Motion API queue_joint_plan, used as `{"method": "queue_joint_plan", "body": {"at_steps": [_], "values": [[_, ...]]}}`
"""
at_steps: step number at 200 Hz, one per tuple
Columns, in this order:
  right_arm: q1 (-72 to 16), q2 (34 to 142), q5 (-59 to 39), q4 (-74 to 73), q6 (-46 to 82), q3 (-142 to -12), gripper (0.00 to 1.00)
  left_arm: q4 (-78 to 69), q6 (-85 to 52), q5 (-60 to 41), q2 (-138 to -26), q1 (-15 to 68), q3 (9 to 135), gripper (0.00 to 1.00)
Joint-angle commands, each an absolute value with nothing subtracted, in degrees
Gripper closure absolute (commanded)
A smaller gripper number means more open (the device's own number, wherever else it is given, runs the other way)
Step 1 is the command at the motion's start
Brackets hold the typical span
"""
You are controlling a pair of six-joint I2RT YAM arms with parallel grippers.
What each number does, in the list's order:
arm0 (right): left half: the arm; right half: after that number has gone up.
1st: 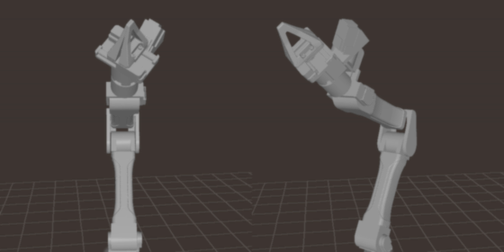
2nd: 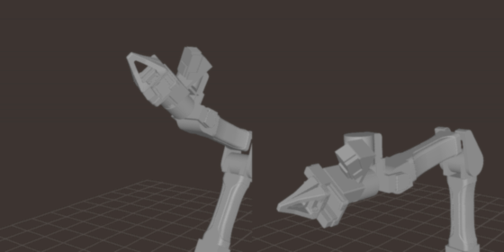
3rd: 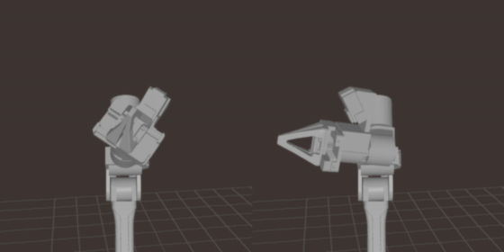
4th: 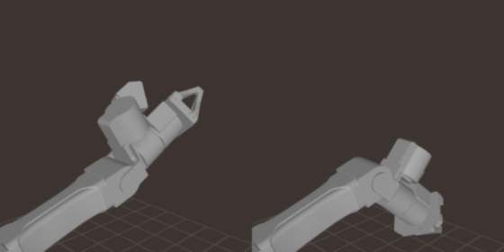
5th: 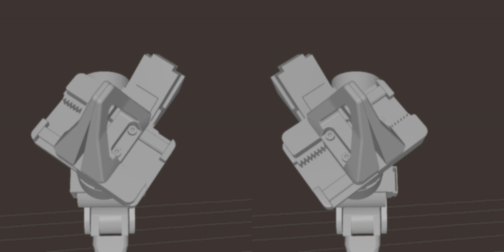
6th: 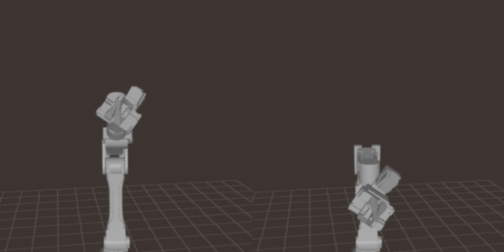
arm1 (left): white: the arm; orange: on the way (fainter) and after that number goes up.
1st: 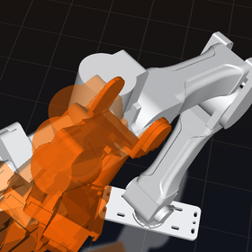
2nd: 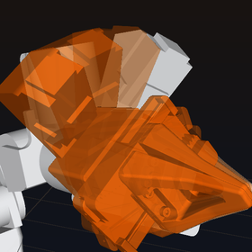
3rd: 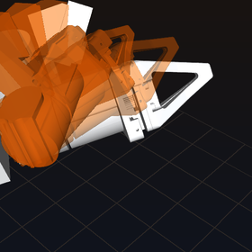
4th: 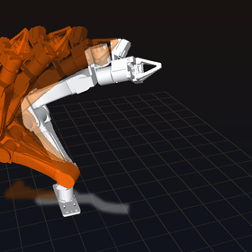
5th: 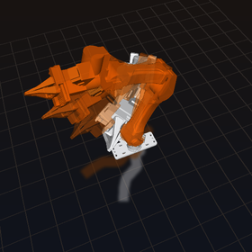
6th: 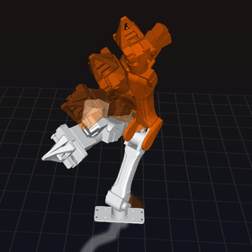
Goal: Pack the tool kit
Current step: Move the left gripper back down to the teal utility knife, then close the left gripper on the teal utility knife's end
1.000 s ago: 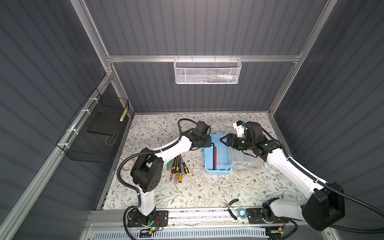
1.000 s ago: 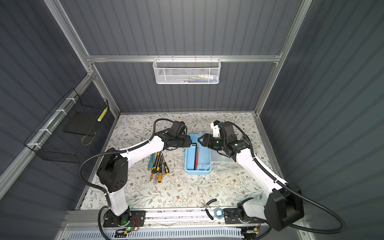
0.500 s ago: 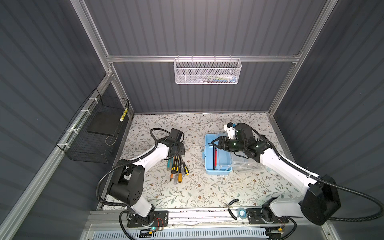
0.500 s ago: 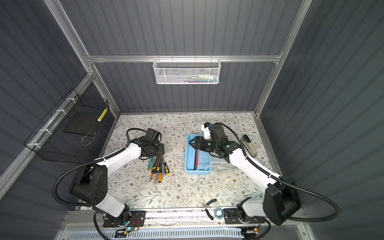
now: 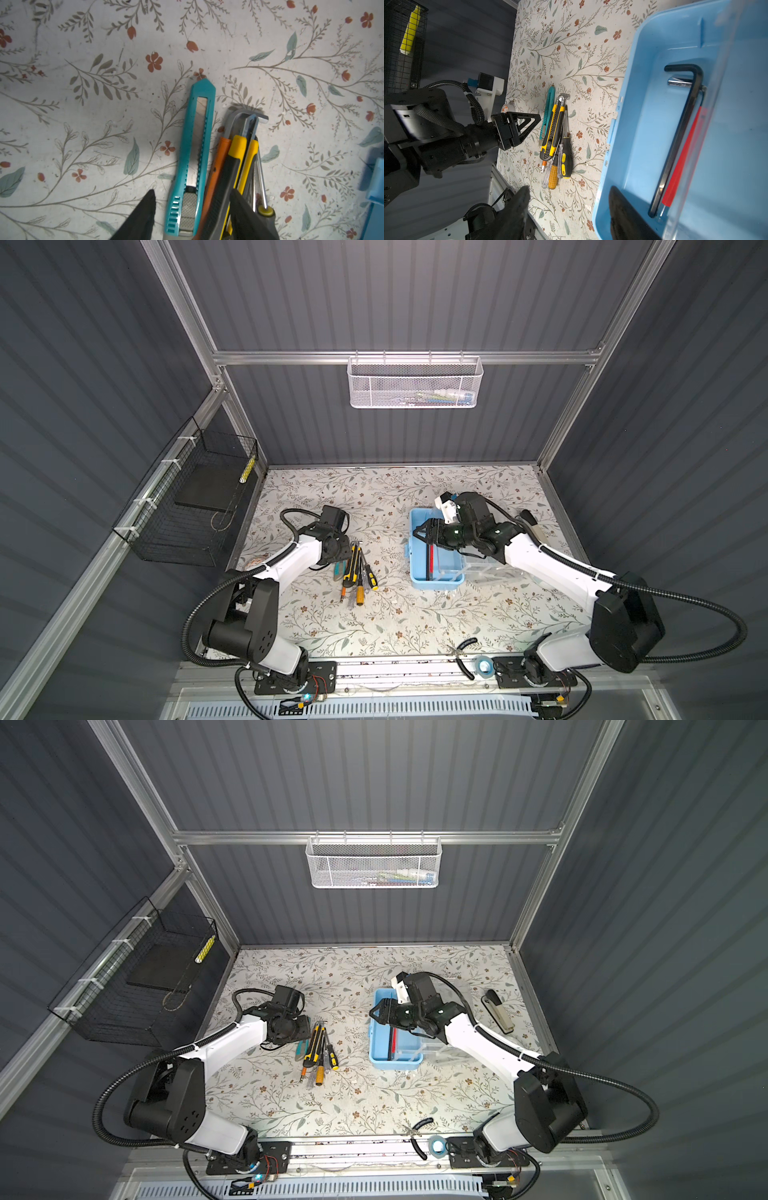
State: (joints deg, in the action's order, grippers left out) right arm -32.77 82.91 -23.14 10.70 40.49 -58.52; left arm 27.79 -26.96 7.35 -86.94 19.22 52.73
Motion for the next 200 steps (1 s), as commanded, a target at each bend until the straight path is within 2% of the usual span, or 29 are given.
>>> {"method": "queue_joint_plan", "body": {"at_steps": [1,109,200], "values": [[-32.99,83.45,-23.52,10.79,40.26,-59.65,0.39,27.28,-26.48,6.86,-87.23,18.81,52.37,0.44],[-32.92,84.66,-22.98,11.16,39.46,-58.89,0.39,25.40,-26.19,7.90,-92.45,18.24,52.33,0.56],[-32.96,84.87,-22.53,11.00,39.38,-58.78,0.39,25.40,-25.73,9.45,-94.87,18.28,52.55,0.59]]}}
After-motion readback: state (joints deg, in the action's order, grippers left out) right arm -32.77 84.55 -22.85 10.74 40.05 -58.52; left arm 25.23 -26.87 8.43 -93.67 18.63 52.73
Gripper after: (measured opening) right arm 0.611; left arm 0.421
